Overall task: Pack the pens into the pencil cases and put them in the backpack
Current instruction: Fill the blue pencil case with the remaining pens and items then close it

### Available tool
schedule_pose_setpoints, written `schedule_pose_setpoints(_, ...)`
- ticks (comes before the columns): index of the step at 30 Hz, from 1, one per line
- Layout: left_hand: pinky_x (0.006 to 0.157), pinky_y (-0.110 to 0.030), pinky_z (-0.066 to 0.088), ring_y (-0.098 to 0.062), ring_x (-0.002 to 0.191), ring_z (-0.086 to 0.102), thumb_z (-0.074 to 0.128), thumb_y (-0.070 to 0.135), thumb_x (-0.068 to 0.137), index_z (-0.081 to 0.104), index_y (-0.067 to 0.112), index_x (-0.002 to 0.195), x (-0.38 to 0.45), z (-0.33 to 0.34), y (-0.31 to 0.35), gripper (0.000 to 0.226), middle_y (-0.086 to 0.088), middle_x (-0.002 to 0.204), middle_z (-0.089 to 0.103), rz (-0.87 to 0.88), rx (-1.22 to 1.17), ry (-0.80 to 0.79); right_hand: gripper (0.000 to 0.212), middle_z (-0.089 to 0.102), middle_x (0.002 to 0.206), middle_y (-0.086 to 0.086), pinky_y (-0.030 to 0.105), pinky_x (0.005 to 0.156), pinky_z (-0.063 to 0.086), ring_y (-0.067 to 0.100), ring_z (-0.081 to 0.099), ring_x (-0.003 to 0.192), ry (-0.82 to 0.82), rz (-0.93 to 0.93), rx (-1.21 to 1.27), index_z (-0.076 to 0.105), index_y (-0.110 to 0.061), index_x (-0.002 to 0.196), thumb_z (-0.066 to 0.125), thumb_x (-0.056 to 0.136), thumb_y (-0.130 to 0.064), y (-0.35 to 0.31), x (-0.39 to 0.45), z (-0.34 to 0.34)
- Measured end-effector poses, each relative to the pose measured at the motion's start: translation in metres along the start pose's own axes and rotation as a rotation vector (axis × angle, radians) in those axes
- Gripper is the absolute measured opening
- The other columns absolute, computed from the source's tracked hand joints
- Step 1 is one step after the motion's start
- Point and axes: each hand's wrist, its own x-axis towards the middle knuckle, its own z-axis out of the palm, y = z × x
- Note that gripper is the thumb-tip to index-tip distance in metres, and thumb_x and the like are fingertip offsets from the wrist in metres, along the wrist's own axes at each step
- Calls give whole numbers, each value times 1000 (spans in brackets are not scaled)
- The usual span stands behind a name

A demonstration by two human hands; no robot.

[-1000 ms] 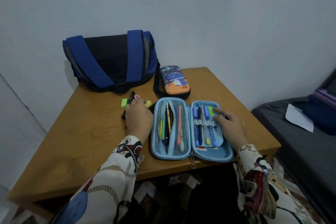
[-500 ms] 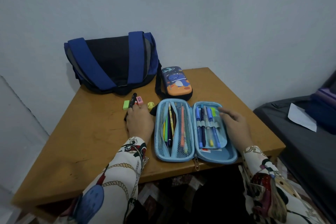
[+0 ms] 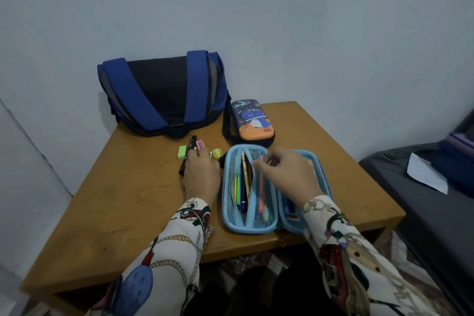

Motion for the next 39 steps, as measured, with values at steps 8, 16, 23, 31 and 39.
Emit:
schedule_pose_setpoints(8, 69, -26, 33, -16, 85, 46, 52, 17, 94, 60, 7, 105, -2, -6, -2, 17, -7, 103, 52, -1, -142, 121, 27, 62, 76, -6, 40, 97, 33, 16, 58, 83, 85, 21, -210, 60, -24, 76, 55, 87, -48, -4, -1, 39)
schedule_pose_setpoints(16, 81, -34, 52, -9, 95, 58, 49, 26, 90, 68, 15, 101, -3, 5, -10, 24, 5, 102, 63, 533, -399, 13, 26, 61, 69, -6, 32, 82, 21, 10, 54, 71, 178, -20, -4, 60, -21, 71, 57, 90, -38, 2, -2, 45)
schedule_pose_setpoints(23, 88, -37, 52, -3, 98, 58, 66, 23, 88, 71, 30, 96, 5, 4, -6, 12, 13, 99, 66, 404, -409, -296, 27, 59, 68, -6, 28, 78, 17, 9, 52, 69, 209, -72, -2, 57, -21, 70, 58, 92, -36, 4, -2, 47)
schedule_pose_setpoints(31, 87, -41, 50, -13, 91, 56, 67, 26, 87, 63, 20, 90, 21, 2, 24, 8, 5, 99, 52, 202, -243, -382, 25, 59, 71, -7, 28, 81, 17, 9, 54, 73, 201, -98, 2, 59, -20, 73, 58, 92, -35, 4, -2, 47)
schedule_pose_setpoints(39, 83, -41, 47, -19, 100, 51, 56, 25, 91, 65, 21, 88, 11, 12, 39, 10, 0, 103, 57, 127, -118, -233, 24, 59, 70, -8, 29, 85, 21, 7, 54, 73, 200, -112, 14, 59, -20, 72, 59, 91, -35, 8, -1, 49)
